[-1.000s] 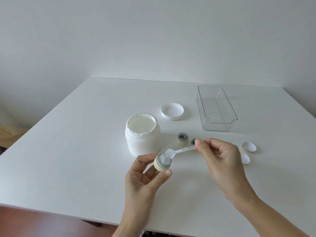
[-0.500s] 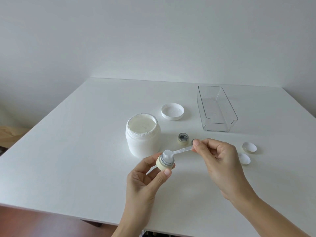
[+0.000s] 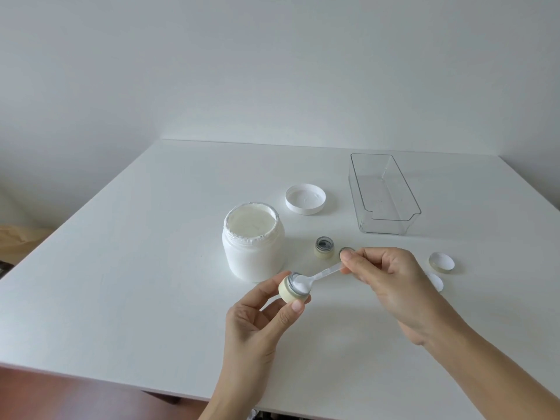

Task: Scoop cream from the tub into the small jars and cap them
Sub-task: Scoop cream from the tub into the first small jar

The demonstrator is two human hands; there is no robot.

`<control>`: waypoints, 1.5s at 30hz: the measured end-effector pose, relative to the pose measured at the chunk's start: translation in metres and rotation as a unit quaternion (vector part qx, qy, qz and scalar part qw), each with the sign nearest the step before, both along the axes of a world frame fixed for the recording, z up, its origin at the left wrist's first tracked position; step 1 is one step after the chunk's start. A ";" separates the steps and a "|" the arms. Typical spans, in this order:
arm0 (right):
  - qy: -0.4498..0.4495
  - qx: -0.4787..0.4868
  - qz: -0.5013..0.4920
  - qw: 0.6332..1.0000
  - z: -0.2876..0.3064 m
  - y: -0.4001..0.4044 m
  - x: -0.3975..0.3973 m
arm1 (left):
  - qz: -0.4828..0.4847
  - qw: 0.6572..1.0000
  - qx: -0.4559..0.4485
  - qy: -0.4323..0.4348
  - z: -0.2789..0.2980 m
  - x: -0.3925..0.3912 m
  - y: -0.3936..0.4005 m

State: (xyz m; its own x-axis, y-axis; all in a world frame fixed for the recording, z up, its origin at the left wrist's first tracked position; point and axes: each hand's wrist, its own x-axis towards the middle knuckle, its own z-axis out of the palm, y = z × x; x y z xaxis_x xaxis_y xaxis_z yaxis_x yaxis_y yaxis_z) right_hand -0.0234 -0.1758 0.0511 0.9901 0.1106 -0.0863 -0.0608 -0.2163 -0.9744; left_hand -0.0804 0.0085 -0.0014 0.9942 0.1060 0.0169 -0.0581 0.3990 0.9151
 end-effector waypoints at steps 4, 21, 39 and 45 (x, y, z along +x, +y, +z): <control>0.099 0.049 0.009 0.994 0.009 -0.001 0.010 | 0.004 1.000 -0.005 0.000 0.000 0.000 0.000; -0.644 -0.394 0.114 0.646 0.028 0.044 0.062 | 0.016 1.000 -0.019 0.006 -0.001 0.001 0.001; -0.657 -0.340 0.094 0.666 0.045 0.015 0.056 | 0.017 0.999 -0.027 -0.001 0.000 0.001 0.000; -0.490 -0.166 -0.030 0.855 0.042 0.012 0.049 | 0.015 0.999 -0.030 -0.003 -0.002 0.001 0.001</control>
